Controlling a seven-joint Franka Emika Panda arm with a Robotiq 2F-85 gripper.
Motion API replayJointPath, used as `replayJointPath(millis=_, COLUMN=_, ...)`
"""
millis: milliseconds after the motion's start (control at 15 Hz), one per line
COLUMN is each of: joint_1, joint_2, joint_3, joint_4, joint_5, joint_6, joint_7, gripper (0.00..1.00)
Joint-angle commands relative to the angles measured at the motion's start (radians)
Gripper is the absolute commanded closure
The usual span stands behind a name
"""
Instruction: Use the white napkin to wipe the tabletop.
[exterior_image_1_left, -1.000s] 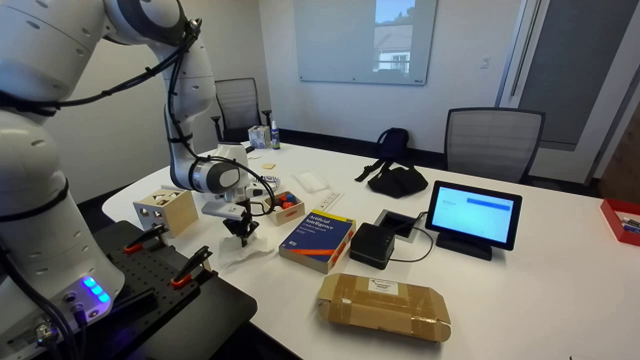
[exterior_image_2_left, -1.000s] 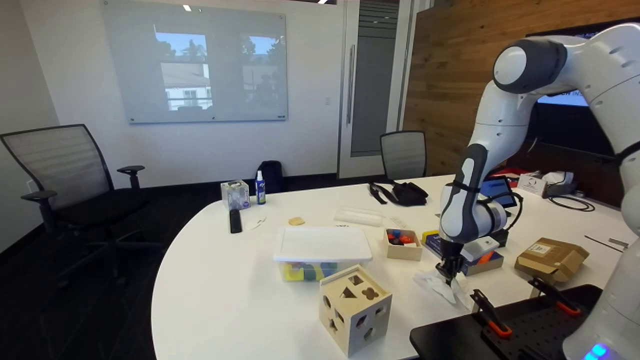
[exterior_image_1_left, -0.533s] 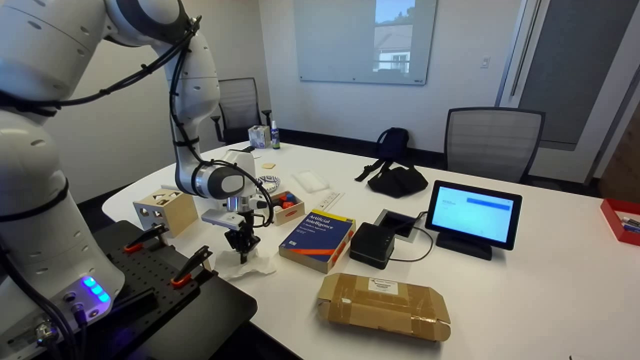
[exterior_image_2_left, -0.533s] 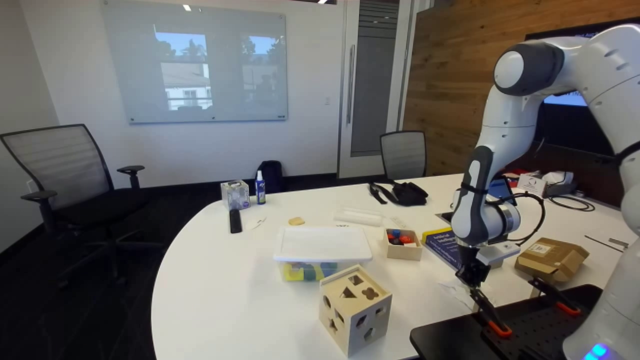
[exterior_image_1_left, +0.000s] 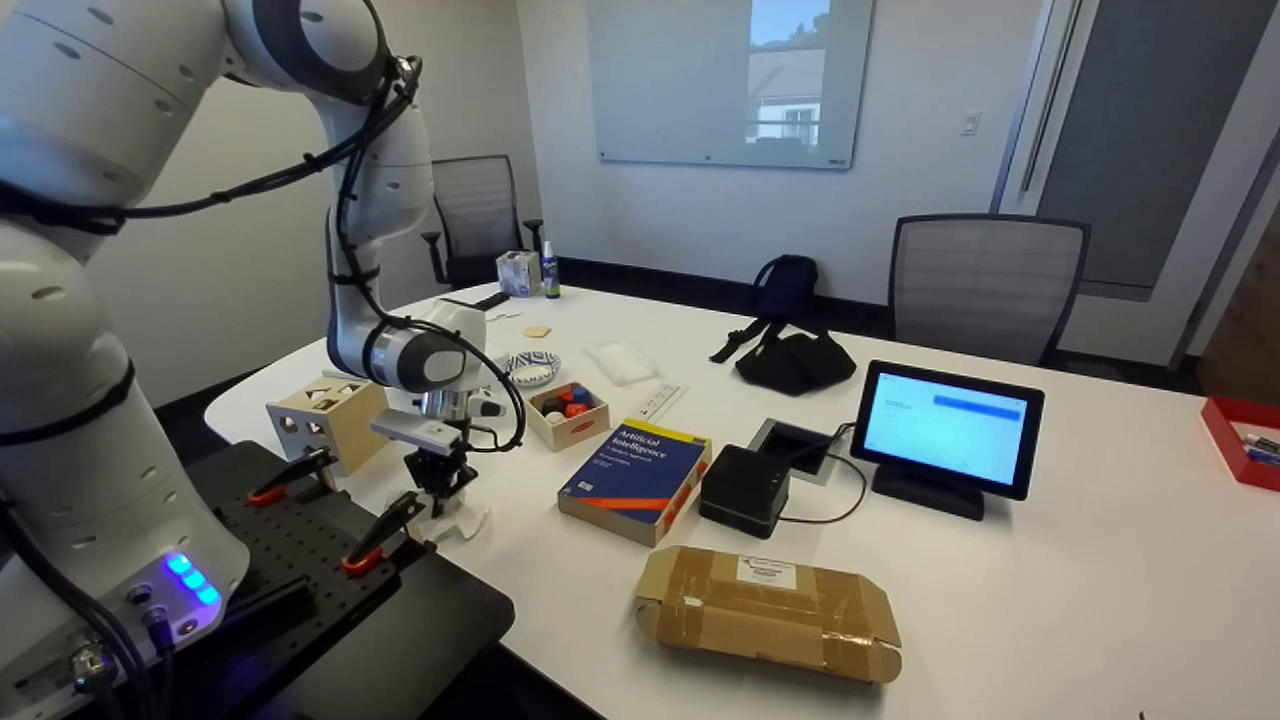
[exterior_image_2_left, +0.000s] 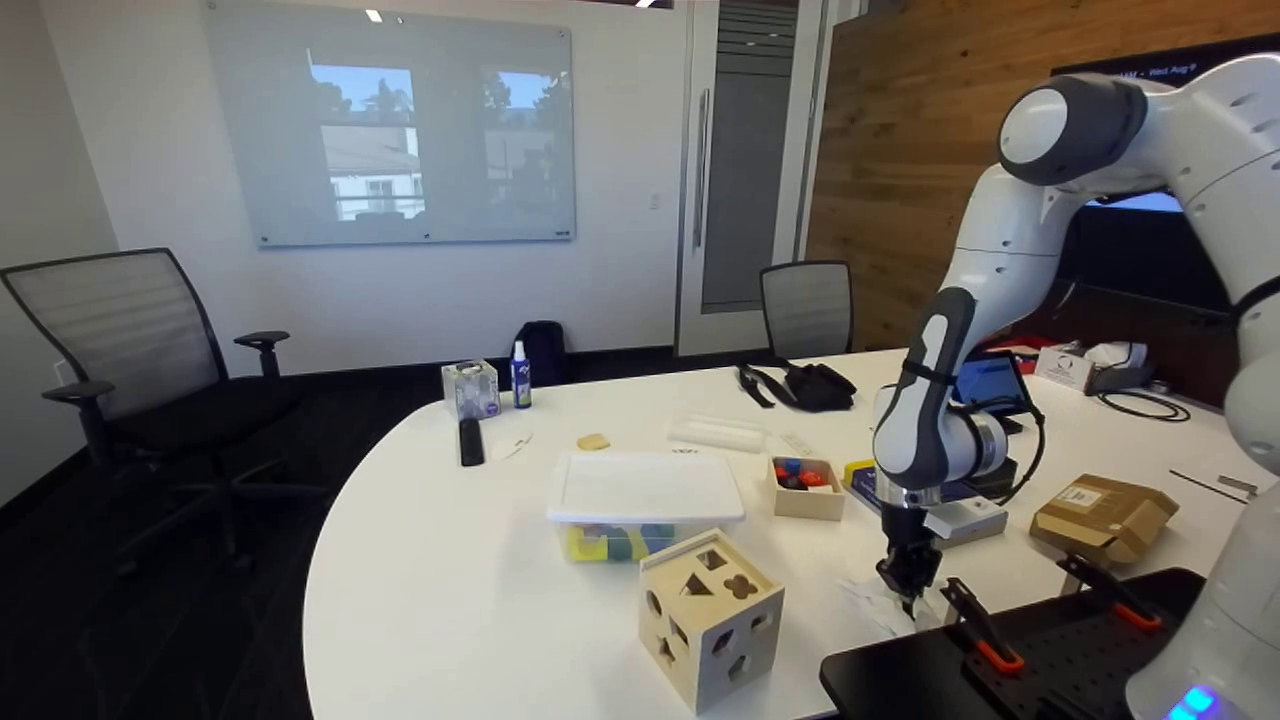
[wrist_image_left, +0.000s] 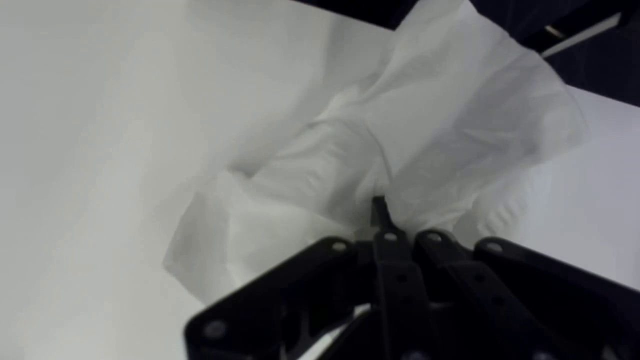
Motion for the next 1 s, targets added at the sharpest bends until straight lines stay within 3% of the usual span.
replayJointPath(millis=0, joint_1=-0.017, joint_2=0.056, joint_3=0.070, joint_4=0.068, joint_5=0.013, joint_6=-0.032, joint_7=-0.064, gripper=0.99)
replayJointPath(millis=400, joint_1=0.033, joint_2=0.103, joint_3=0.089, joint_4=0.172, joint_5=0.000, joint_6=-0.019, joint_7=-0.085, gripper=0.99)
replayJointPath(millis=733, joint_1=0.033, joint_2=0.083, joint_3=0.067, joint_4=0.201, joint_5=0.002, joint_6=0.051, joint_7=-0.076, gripper=0.99)
replayJointPath(millis=933, joint_1=0.039, joint_2=0.081, joint_3=0.017, joint_4=0.208, joint_5=-0.002, joint_6=0.133, joint_7=-0.057, gripper=0.99)
